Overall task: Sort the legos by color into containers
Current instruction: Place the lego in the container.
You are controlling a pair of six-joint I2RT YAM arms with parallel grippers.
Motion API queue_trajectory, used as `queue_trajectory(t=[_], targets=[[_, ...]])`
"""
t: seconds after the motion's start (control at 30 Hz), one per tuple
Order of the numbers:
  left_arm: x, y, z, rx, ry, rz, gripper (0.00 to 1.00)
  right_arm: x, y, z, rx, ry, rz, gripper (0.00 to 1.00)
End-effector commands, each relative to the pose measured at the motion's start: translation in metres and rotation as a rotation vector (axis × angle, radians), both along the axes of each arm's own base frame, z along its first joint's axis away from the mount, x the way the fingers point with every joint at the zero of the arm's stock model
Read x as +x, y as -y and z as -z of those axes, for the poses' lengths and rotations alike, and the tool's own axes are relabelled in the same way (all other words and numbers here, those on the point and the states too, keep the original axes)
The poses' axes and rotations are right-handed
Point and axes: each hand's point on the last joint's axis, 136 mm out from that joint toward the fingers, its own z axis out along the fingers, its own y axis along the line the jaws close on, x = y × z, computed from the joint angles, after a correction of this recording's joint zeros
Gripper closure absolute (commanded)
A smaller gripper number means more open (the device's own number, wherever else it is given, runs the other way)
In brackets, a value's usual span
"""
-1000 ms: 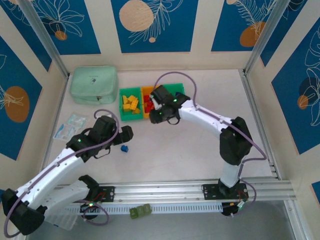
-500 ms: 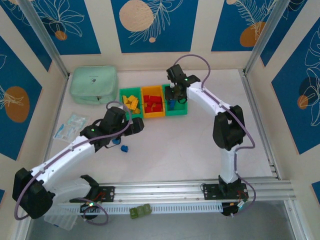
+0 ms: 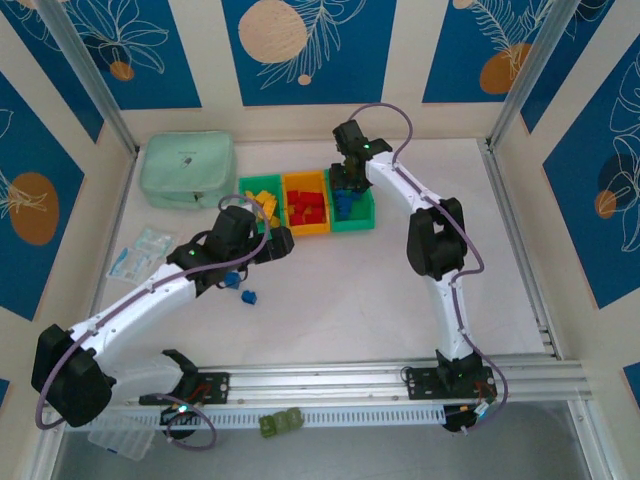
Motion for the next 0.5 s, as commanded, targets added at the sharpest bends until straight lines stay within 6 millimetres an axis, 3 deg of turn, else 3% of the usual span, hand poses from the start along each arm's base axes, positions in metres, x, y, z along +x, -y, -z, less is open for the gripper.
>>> queue_trajectory(t=[0.0,0.2,0.47], targets=[[0.004,0.004,-0.022,-0.032,0.056,0.025,0.01,-0.018,-0.004,-0.033,0.018,0.032,-0.022,0.45],[-0.008,-0.008,-0.023,-0.027,0.064,0.014,0.01,-0.072,-0.029,-0.041,0.035,0.021,-0.097,0.41],[-0.038,-0.041,-0.009,0.027,0.014,-0.032,0.01,-0.152,-0.080,-0.032,0.070,-0.047,-0.233,0.36]])
